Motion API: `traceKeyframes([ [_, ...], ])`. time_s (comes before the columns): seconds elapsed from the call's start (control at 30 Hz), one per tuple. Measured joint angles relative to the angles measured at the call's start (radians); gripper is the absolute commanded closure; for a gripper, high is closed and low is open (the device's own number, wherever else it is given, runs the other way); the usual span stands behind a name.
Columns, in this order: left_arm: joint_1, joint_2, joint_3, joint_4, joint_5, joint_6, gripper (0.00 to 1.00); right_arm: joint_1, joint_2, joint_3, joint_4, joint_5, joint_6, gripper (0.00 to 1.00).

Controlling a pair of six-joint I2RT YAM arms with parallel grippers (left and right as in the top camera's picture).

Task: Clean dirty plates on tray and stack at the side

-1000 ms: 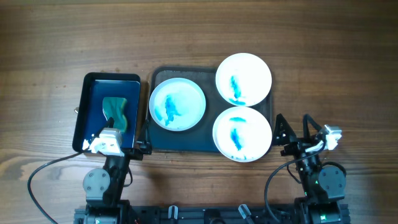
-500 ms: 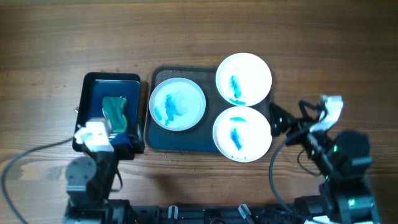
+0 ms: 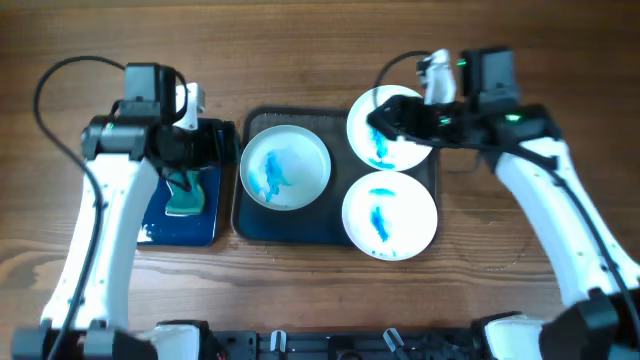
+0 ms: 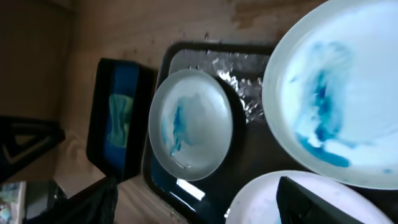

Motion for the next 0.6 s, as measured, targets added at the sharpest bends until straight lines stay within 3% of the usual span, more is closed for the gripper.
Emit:
traceKeyframes([
  [0.03, 0.0, 0.022, 0.0, 0.0, 0.001, 0.003, 0.0, 0.062, 0.033, 0.005, 0.004, 0.045, 0.022, 0.21],
  [0.13, 0.0, 0.026, 0.019, 0.015, 0.001, 0.004, 0.0, 0.264, 0.191, 0.042, 0.009, 0.229, 0.106, 0.42],
  [0.2, 0.0, 0.026, 0.024, 0.017, 0.001, 0.004, 0.0, 0.317, 0.296, 0.068, 0.043, 0.32, 0.15, 0.45],
  [0.47, 0.0, 0.026, 0.024, 0.016, -0.076, 0.005, 0.0, 0.34, 0.51, 0.09, 0.183, 0.433, 0.209, 0.76],
  [0.5, 0.0, 0.026, 0.024, 0.014, -0.107, 0.002, 0.0, 0.34, 0.525, 0.09, 0.187, 0.434, 0.209, 0.84],
  [0.6, 0.013, 0.026, 0.024, 0.011, -0.142, -0.012, 0.08, 0.346, 0.546, 0.096, 0.191, 0.434, 0.21, 0.96],
])
